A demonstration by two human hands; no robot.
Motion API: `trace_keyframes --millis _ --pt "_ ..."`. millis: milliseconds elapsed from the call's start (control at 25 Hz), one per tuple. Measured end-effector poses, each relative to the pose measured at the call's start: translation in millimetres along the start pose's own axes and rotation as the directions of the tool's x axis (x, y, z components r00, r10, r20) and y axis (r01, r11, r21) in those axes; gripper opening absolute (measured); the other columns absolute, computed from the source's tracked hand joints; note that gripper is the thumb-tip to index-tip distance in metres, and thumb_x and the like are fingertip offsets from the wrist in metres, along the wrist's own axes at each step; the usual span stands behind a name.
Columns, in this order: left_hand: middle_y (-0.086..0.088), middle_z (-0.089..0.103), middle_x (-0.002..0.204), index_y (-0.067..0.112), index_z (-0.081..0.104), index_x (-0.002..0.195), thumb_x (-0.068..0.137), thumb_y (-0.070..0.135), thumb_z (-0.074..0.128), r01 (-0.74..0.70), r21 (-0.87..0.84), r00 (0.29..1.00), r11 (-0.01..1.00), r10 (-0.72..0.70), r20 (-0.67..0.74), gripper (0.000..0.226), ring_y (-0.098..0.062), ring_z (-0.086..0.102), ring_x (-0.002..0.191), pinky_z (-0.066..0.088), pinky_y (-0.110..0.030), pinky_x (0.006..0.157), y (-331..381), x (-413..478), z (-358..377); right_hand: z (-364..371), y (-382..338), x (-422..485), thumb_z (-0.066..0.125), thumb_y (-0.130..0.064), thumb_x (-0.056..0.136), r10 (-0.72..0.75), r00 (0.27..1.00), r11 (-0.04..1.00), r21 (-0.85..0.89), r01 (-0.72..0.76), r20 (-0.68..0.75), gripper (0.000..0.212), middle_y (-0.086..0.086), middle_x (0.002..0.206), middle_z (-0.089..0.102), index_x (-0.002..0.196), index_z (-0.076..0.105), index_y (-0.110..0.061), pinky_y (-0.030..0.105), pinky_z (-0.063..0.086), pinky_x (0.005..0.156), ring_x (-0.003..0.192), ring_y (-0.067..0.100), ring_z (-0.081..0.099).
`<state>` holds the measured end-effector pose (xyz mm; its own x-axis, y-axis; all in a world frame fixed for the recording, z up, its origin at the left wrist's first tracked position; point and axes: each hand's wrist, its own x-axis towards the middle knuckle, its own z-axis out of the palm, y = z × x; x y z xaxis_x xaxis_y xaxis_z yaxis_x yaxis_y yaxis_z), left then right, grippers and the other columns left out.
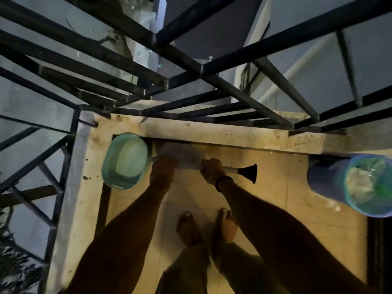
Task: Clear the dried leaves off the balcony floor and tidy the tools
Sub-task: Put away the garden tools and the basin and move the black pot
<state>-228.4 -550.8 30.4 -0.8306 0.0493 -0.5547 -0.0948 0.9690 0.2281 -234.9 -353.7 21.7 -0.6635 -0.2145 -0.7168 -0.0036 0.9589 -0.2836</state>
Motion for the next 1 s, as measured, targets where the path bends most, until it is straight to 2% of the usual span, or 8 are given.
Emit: trace_keyframes --millis 200,240,360,480,560,680,800,1000 --pt "-0.031 0.067 0.108 -0.001 0.063 0.125 0.097 0.005 0.055 -0.026 0.083 0.997 0.996 0.031 -0.065 0.03 -0.047 0.068 0.085 0.059 -0.051 0.067 -27.4 6.4 2.2 -7.4 -0.5 9.6 0.041 -0.009 0.101 0.128 0.991 0.984 0.133 -0.122 -0.04 0.036 0.017 0.128 0.047 0.136 0.049 -0.013 0.041 0.044 0.097 0.114 0.036 0.049" --pt "-0.032 0.066 0.109 -0.002 0.06 0.127 0.102 0.017 0.051 -0.04 0.116 0.993 0.992 0.052 -0.104 0.033 -0.048 0.068 0.087 0.059 -0.052 0.068 -30.8 -1.3 -0.4 -10.0 -1.3 7.0 0.041 -0.009 0.101 0.132 0.991 0.98 0.154 -0.129 -0.011 0.035 0.017 0.129 0.047 0.136 0.049 -0.013 0.041 0.045 0.096 0.114 0.036 0.049" --pt "-0.022 0.053 0.141 0.007 0.05 0.142 0.099 0.064 0.027 0.094 -0.161 0.995 0.982 -0.1 -0.027 0.075 -0.041 0.053 0.127 0.047 -0.05 0.105 -2.0 -21.2 -40.8 -28.0 -9.6 -9.9 0.041 -0.012 0.102 0.137 0.99 0.974 0.18 -0.141 0.035 0.036 0.019 0.133 0.048 0.137 0.049 -0.009 0.042 0.045 0.098 0.117 0.037 0.05" --pt "-0.033 0.063 0.116 -0.005 0.059 0.13 0.088 0.016 0.075 0.227 -0.295 0.973 0.928 -0.229 0.028 0.05 -0.049 0.065 0.099 0.059 -0.052 0.08 14.8 -59.4 -69.6 -49.5 -28.6 -45.6 0.042 -0.014 0.104 0.156 0.984 0.95 0.26 -0.173 0.086 0.046 0.017 0.149 0.038 0.149 0.038 -0.009 0.04 0.037 0.11 0.136 0.035 0.04" --pt "-0.033 0.066 0.105 -0.008 0.06 0.127 0.072 -0.004 0.077 0.204 -0.252 0.979 0.946 -0.198 0.051 0.057 -0.048 0.067 0.089 0.059 -0.051 0.072 16.0 -93.4 -86.2 -68.0 -47.5 -88.1 0.043 -0.013 0.103 0.144 0.979 0.941 0.286 -0.181 0.143 0.048 0.014 0.155 0.034 0.151 0.037 -0.01 0.037 0.032 0.115 0.142 0.032 0.034" --pt "-0.025 0.054 0.132 0.0 0.046 0.144 0.097 0.01 0.043 0.238 -0.277 0.969 0.931 -0.246 0.006 0.047 -0.045 0.053 0.12 0.046 -0.051 0.098 40.0 -177.0 -149.0 -105.5 -87.4 -171.5 0.046 -0.014 0.101 0.11 0.98 0.961 0.232 -0.147 0.166 0.046 0.015 0.151 0.042 0.146 0.044 -0.008 0.035 0.036 0.111 0.138 0.031 0.04" --pt "-0.028 0.059 0.121 -0.003 0.05 0.14 0.093 0.031 0.018 0.222 -0.234 0.969 0.947 -0.242 -0.059 0.066 -0.047 0.057 0.111 0.047 -0.054 0.092 61.6 -265.0 -200.9 -143.7 -128.3 -263.1 0.046 -0.018 0.101 0.039 0.983 0.988 0.142 -0.065 0.178 0.041 0.015 0.145 0.047 0.14 0.049 -0.006 0.035 0.038 0.108 0.133 0.033 0.045" --pt "-0.02 0.064 0.113 0.007 0.058 0.131 0.097 0.022 0.051 0.4 -0.404 0.861 0.823 -0.488 -0.142 0.038 -0.04 0.062 0.104 0.052 -0.046 0.085 89.1 -393.2 -251.6 -176.6 -173.3 -369.7 0.042 -0.021 0.101 -0.16 0.968 0.981 -0.077 0.178 0.194 0.032 0.016 0.129 0.06 0.121 0.06 -0.004 0.04 0.043 0.099 0.119 0.034 0.056"
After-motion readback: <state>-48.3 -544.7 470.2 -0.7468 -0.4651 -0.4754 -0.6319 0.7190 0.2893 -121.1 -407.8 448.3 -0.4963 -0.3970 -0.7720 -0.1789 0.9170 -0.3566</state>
